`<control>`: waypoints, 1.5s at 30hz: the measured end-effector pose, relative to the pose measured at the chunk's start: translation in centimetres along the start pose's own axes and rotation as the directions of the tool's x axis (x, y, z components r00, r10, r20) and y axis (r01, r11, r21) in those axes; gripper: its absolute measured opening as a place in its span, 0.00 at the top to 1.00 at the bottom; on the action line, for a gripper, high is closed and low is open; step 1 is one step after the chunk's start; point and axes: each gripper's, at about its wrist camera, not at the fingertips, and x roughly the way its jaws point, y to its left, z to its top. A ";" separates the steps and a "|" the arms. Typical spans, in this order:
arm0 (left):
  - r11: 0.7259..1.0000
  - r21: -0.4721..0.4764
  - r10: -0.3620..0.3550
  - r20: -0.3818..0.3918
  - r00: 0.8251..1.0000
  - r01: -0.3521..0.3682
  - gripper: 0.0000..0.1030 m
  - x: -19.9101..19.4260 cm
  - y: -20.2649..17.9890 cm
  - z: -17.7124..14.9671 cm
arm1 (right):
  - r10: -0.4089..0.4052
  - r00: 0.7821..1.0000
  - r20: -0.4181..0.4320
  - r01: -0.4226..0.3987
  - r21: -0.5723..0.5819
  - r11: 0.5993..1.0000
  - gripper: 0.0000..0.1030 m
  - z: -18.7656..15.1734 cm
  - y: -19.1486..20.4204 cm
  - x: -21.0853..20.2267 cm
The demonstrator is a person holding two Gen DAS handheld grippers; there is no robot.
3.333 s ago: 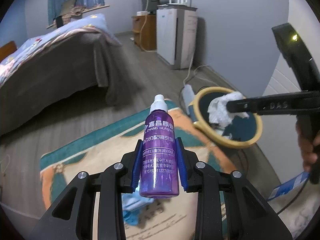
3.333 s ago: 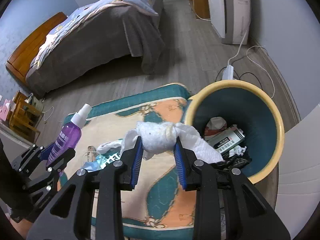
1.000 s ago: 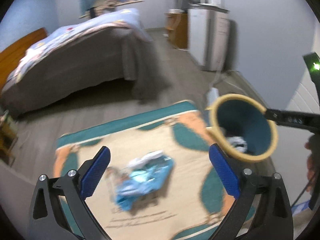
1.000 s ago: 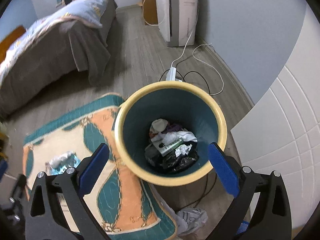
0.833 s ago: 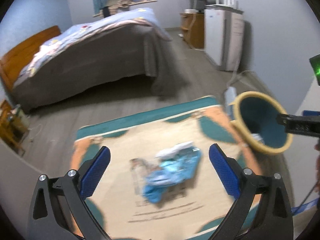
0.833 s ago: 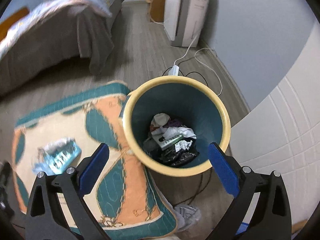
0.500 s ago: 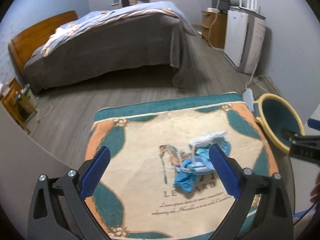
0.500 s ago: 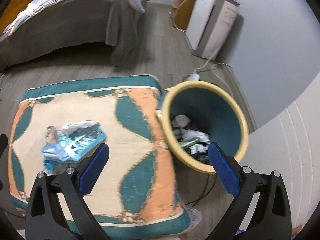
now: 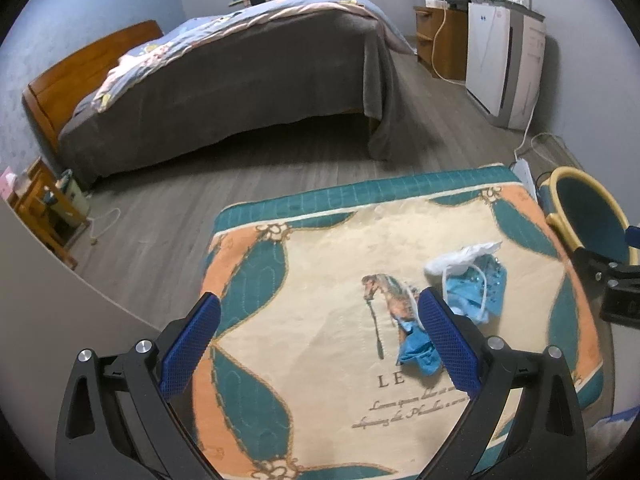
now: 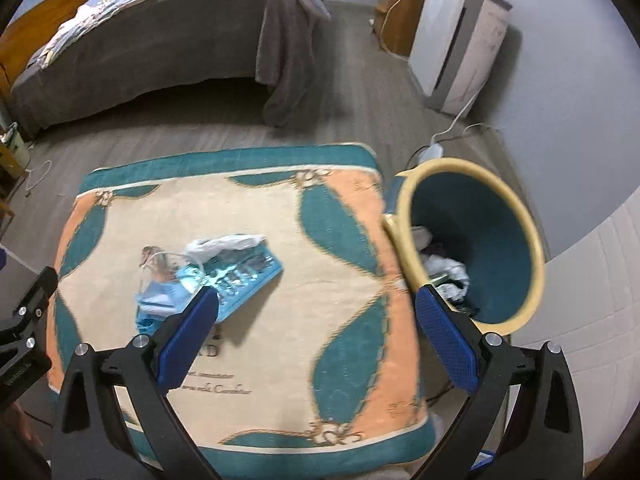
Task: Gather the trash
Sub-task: 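Move both open tools back over the cushion, then grasp the blue surgical mask with the right tool while the left tool grasps the crumpled blue plastic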
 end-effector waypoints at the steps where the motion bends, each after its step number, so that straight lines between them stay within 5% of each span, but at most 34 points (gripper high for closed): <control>1: 1.000 0.005 0.001 0.002 1.000 -0.002 0.05 0.0 0.1 0.0 | 0.002 1.000 -0.010 -0.002 -0.004 1.000 0.06 0.0 0.2 0.3; 12: 0.999 0.001 -0.052 -0.022 0.998 0.052 0.05 1.0 1.2 -0.1 | 0.180 0.983 -0.031 -0.174 0.142 0.974 0.06 0.2 -0.9 3.3; 18: 0.999 0.021 -0.037 -0.021 0.999 0.038 0.05 2.0 2.0 0.1 | 0.224 0.973 -0.062 -0.218 0.093 0.972 0.07 0.4 1.6 4.9; 27: 0.998 0.022 -0.060 -0.017 0.998 0.061 0.05 2.8 2.9 0.8 | 0.284 0.945 -0.163 -0.278 0.063 0.959 0.47 0.5 4.8 8.4; 31: 0.996 0.011 -0.085 -0.026 0.996 0.086 0.05 3.2 2.9 1.0 | 0.338 0.921 -0.195 -0.333 0.058 0.941 0.94 0.6 5.6 9.4; 39: 0.991 -0.006 -0.137 -0.043 0.990 0.137 0.05 3.4 2.3 0.9 | 0.287 0.954 -0.080 -0.292 -0.056 0.955 0.99 3.2 4.3 2.4; 45: 0.983 0.031 -0.177 -0.076 0.981 0.180 0.05 3.9 0.3 0.3 | 0.281 0.960 -0.016 -0.281 -0.105 0.954 0.99 4.5 1.7 -1.9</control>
